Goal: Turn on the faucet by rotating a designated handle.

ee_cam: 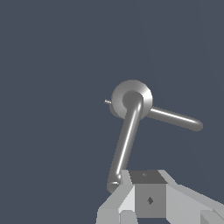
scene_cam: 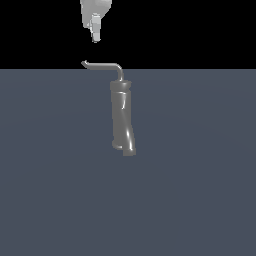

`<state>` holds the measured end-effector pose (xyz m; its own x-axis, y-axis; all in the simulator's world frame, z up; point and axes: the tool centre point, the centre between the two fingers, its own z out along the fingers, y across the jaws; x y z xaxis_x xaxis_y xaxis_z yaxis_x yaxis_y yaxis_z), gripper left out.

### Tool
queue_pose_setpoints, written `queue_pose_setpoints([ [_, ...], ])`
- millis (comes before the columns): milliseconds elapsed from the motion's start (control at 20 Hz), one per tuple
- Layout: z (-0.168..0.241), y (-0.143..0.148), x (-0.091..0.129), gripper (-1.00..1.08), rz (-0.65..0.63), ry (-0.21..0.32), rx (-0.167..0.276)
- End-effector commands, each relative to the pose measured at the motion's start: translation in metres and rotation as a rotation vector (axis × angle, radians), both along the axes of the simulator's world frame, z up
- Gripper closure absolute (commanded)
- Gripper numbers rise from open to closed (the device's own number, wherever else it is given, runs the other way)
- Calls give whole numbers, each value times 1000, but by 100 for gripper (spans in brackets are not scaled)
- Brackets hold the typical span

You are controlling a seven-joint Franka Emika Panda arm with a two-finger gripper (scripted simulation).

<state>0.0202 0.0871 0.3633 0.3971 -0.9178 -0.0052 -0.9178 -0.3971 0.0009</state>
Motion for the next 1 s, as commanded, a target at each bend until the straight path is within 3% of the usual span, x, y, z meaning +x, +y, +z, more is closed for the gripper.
queue_pose_setpoints([
  [0,-12,6,10,108,-59,-1,-1],
  [450,-47,24,37,108,-219,-2,-3],
  [950,-63,32,48,108,-288,-2,-5],
])
